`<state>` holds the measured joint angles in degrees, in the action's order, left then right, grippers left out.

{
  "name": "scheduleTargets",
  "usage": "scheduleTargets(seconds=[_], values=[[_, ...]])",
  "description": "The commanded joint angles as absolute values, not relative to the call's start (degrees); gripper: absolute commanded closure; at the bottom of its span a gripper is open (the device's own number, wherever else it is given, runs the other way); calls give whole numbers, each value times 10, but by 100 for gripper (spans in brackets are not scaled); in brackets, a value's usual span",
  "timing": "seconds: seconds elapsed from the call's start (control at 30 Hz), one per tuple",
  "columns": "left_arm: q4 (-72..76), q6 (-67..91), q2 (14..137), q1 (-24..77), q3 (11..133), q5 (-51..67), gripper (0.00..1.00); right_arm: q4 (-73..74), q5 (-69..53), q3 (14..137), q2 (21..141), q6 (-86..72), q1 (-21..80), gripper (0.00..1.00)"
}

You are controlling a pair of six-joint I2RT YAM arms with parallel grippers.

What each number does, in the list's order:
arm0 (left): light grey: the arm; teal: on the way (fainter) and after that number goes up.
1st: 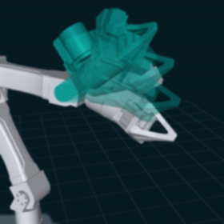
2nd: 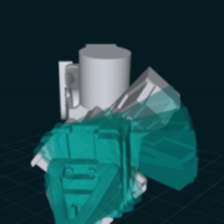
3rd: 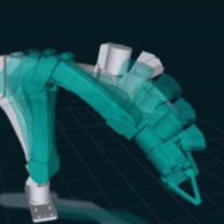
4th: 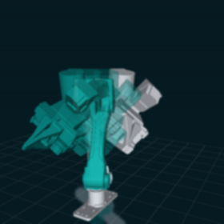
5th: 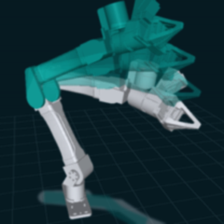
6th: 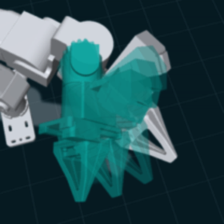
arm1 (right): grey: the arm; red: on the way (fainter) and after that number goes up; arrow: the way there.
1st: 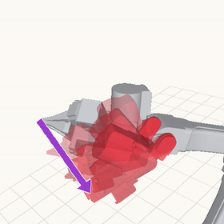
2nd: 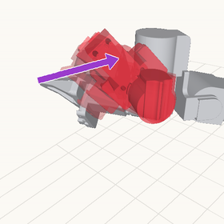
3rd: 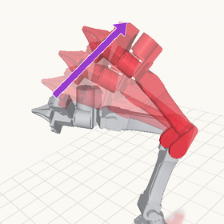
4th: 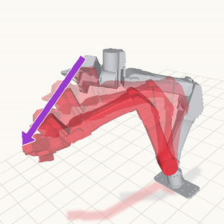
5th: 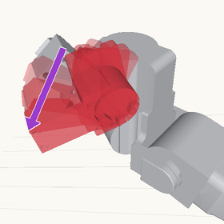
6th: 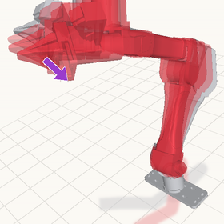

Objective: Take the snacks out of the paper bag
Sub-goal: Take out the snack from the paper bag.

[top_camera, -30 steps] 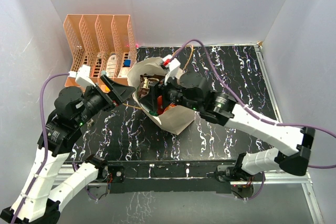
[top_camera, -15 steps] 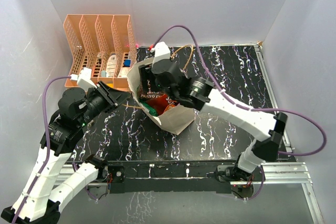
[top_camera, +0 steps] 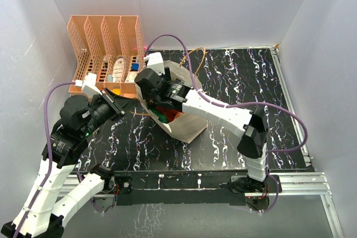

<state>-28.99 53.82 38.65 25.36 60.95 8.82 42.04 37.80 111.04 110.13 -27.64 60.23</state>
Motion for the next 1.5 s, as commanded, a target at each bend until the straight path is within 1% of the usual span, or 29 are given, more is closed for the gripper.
scheduleTargets(seconds=[0.0,0.17,0.27,0.33,0.5,0.57,0.67,0.7,0.73,0.77,0.83,0.97,1.03,1.13,1.47], values=[[-261,540,376,257,607,116,100,418,444,1155,1124,-311,602,36],[-257,541,377,257,605,125,100,426,442,1171,1149,-340,591,35],[-264,539,376,257,606,126,100,427,433,1181,1149,-343,591,25],[-268,536,375,257,606,124,100,421,420,1183,1142,-337,589,20],[-268,535,373,257,605,124,100,417,403,1175,1133,-343,590,16],[-268,535,372,257,605,123,100,415,405,1168,1141,-345,590,16],[-272,534,370,256,608,121,100,424,422,1161,1147,-360,589,24],[-275,533,370,257,610,119,100,421,428,1155,1144,-364,589,30],[-279,533,367,257,611,116,100,418,431,1154,1140,-364,589,42],[-281,533,366,257,612,114,100,414,434,1152,1135,-364,589,50],[-283,533,363,257,612,110,100,392,437,1148,1121,-354,589,63],[-280,533,364,257,612,110,100,343,430,1137,1090,-327,589,81],[-280,533,365,257,612,111,100,323,423,1136,1075,-314,589,88],[-281,532,366,257,612,110,100,290,403,1133,1050,-293,589,93],[-285,530,365,257,616,103,100,181,335,1113,943,-241,589,93]])
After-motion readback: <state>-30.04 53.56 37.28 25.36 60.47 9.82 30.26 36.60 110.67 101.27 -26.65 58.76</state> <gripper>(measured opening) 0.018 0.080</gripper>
